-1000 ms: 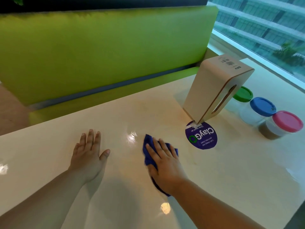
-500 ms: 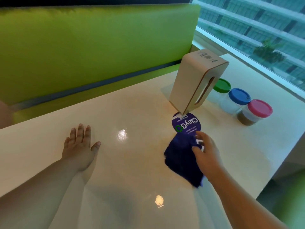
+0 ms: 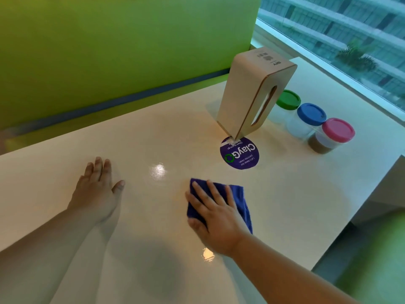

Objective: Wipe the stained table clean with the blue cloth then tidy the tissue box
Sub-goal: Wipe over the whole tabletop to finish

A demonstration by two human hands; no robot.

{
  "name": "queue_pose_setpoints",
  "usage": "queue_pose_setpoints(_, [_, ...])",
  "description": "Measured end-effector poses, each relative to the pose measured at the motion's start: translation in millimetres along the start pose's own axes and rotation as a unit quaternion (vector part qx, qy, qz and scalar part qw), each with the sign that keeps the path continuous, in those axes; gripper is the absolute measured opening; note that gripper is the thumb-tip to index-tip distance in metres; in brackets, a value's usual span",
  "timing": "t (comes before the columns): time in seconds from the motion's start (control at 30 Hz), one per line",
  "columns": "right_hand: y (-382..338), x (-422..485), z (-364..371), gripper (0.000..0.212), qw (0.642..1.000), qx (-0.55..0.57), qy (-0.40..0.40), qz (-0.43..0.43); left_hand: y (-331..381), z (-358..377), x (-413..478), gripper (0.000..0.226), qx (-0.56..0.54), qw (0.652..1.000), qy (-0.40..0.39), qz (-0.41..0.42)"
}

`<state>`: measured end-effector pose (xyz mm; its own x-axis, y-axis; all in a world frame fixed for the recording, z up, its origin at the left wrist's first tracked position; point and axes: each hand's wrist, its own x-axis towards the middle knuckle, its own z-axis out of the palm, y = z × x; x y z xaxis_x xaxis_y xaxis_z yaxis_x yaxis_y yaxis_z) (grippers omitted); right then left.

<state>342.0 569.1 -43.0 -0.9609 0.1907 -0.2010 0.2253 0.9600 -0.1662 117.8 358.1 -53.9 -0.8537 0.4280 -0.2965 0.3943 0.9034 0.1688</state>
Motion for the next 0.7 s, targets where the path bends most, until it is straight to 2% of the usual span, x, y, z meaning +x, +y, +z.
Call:
queue_pose_setpoints(0.03, [8.0, -8.7, 0.1, 0.061, 1.000, -0.007, 0.001, 0.014, -1.1, -0.1, 0.3, 0.070, 0.001, 1.000, -0.005, 0.000])
queue_pose_setpoints(0.17, [41.8, 2.6, -7.3, 0.062, 0.983, -0.004, -0.008, 0.181, -0.1, 2.2, 1.4, 0.069, -0.004, 1.000, -0.013, -0.004])
queue_pose_setpoints(0.27, [29.0, 45.9, -10.0, 0.062, 0.978, 0.006, 0.012, 0.207, 0.5, 2.5, 2.1, 0.069, -0.011, 1.000, -0.015, -0.007])
queue_pose_setpoints(0.33, [5.2, 75.1, -9.4, 0.062, 0.983, 0.014, 0.026, 0.180, -0.4, 3.3, 2.7, 0.069, -0.006, 1.000, -0.019, -0.006])
queue_pose_setpoints(0.43, [-41.6, 89.0, -5.8, 0.061, 0.998, 0.006, 0.011, 0.065, -1.9, 3.6, 3.2, 0.069, -0.004, 1.000, -0.026, -0.007])
queue_pose_setpoints(0.57, [-70.4, 31.5, 8.7, 0.061, 0.996, -0.006, -0.019, -0.088, -1.8, 1.8, 3.4, 0.070, -0.006, 1.000, -0.026, -0.007])
queue_pose_setpoints(0.63, [-51.7, 1.0, 17.7, 0.058, 0.995, -0.025, 0.009, -0.094, -2.2, 1.9, 3.1, 0.069, -0.011, 1.000, -0.022, -0.006])
queue_pose_setpoints(0.7, [-19.1, -17.8, 19.4, 0.055, 0.998, -0.041, 0.033, -0.026, -2.8, 1.2, 2.8, 0.069, -0.015, 1.000, -0.023, -0.004])
